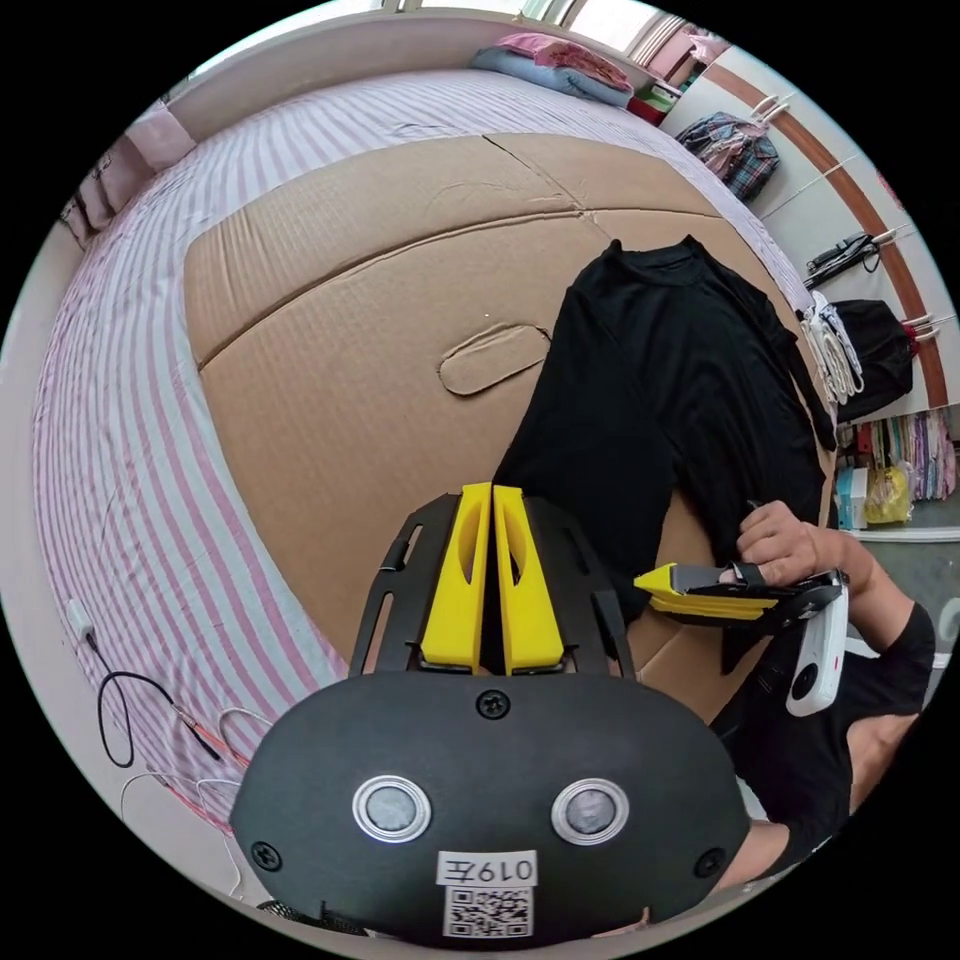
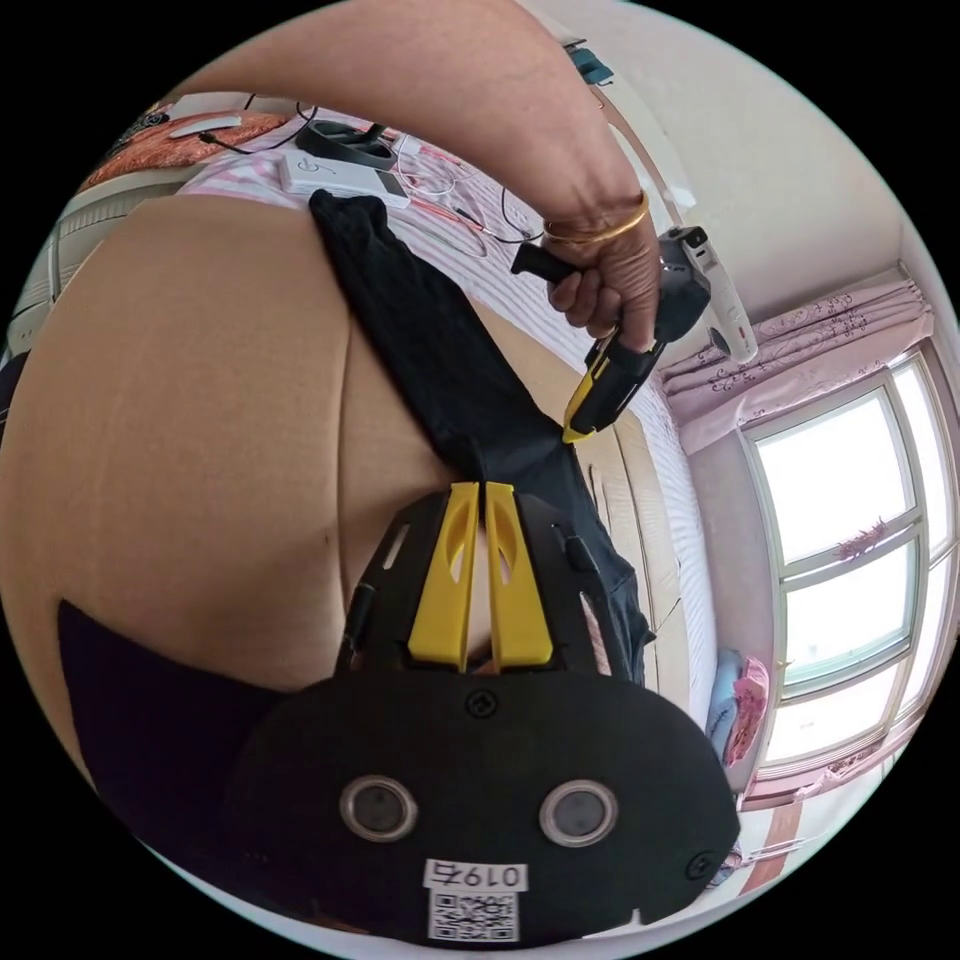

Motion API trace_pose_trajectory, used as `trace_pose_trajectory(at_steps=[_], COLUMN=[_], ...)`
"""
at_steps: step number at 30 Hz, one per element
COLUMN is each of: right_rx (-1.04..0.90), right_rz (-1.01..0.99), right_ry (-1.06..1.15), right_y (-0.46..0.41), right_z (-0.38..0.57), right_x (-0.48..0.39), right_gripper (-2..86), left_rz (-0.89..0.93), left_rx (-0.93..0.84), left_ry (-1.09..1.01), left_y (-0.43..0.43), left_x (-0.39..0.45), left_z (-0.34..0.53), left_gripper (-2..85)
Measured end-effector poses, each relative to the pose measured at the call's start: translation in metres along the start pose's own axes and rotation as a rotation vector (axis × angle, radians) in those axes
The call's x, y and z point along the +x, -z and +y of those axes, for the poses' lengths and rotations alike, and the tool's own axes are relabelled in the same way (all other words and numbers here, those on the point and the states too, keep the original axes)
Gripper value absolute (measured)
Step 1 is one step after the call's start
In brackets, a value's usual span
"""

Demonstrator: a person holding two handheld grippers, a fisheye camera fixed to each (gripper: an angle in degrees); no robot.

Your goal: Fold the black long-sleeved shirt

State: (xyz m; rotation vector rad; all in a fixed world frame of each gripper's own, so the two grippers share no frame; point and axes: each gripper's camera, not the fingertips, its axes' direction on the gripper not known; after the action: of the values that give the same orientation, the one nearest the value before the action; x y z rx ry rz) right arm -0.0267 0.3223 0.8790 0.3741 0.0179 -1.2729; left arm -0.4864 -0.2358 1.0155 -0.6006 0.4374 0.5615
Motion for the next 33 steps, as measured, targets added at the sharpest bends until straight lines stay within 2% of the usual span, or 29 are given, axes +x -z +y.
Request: trace_pose_trajectory(at_steps=[9, 11, 13, 17, 26, 30, 33], right_rx=[0.028, 0.06, 0.073, 0.11, 0.094, 0.08, 0.085], right_rz=[0.073, 0.054, 0.04, -0.034, -0.086, -0.051, -0.065], right_ry=[0.047, 0.085, 0.147, 0.132, 0.142, 0.151, 0.132], right_y=[0.013, 0.018, 0.016, 0.016, -0.006, -0.016, -0.013], right_z=[0.011, 0.006, -0.003, -0.017, -0.049, -0.065, -0.074], right_x=[-0.058, -0.077, -0.102, -0.118, -0.162, -0.192, -0.206], right_gripper=[8.5, 8.3, 8.2, 8.1, 6.4, 0.5, -0.6], left_rz=[0.061, 0.127, 0.101, 0.086, 0.091, 0.067, 0.079], left_rx=[0.089, 0.082, 0.059, -0.008, -0.025, -0.044, -0.028], left_ry=[-0.005, -0.017, -0.003, 0.01, -0.007, 0.003, 0.003], left_y=[0.017, 0.022, 0.019, -0.002, -0.023, -0.028, -0.029], left_x=[-0.023, -0.04, -0.051, -0.068, -0.08, -0.083, -0.087], left_z=[0.041, 0.072, 0.096, 0.139, 0.165, 0.17, 0.178], left_gripper=[7.1, 7.7, 8.1, 9.4, 7.0, 3.3, 2.0])
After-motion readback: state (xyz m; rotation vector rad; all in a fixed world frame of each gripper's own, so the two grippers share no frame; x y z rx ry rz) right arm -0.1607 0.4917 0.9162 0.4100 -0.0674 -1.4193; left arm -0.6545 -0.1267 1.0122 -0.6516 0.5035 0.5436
